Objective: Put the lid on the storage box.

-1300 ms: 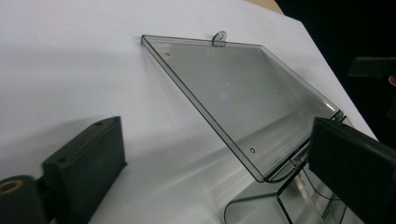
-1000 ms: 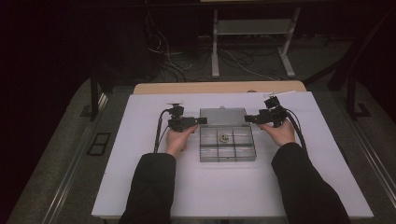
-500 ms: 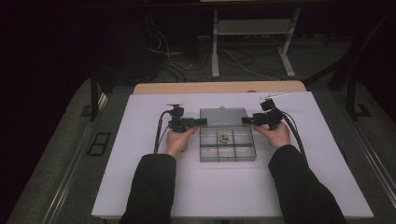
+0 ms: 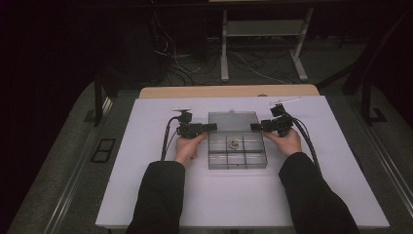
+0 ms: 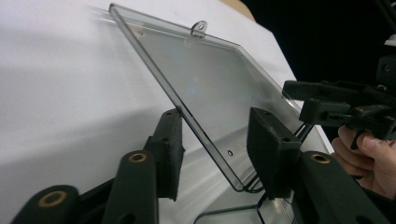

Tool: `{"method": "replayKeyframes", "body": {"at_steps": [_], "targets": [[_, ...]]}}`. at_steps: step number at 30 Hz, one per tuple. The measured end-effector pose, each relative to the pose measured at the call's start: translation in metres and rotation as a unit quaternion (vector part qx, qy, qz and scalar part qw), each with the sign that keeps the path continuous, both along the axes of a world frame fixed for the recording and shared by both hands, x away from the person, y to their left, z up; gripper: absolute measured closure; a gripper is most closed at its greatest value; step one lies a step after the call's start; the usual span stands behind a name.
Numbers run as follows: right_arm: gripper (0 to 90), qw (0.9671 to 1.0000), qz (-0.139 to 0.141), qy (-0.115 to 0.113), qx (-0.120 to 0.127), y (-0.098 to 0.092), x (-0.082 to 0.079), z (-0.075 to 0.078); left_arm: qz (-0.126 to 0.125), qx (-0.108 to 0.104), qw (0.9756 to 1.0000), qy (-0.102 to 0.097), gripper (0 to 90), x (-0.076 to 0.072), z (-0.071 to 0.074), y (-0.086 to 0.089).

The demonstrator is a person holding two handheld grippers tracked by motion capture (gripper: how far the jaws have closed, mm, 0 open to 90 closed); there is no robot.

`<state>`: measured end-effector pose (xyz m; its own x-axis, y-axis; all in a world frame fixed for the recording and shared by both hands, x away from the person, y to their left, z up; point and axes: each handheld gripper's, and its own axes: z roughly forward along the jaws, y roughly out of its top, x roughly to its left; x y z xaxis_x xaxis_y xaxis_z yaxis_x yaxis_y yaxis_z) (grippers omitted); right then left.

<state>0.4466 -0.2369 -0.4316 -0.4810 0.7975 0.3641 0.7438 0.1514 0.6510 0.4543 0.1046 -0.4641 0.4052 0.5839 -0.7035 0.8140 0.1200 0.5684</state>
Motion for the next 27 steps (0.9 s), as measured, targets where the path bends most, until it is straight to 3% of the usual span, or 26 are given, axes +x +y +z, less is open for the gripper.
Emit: {"method": "replayKeyframes", "body": {"at_steps": [7,12,21,27], "targets": [[40.8,0.9999,0.003,0.005,0.013,0.000,0.000,0.000,0.006,0.007,0.9997,-0.024,65.2,-0.002,0.007,0.001],[49.6,0.9997,0.014,0.005,0.019,0.000,-0.001,0.003,0.010,0.004,0.9990,-0.042,71.1,-0.005,0.013,0.002],[61.3,0.9995,0.015,-0.014,0.023,-0.001,-0.007,0.008,0.001,0.020,0.9964,-0.083,77.7,-0.010,0.023,0.003],[68.4,0.9989,0.019,-0.015,0.041,-0.008,-0.008,0.007,-0.006,0.032,0.9948,-0.097,78.3,-0.012,0.026,0.002]]}}
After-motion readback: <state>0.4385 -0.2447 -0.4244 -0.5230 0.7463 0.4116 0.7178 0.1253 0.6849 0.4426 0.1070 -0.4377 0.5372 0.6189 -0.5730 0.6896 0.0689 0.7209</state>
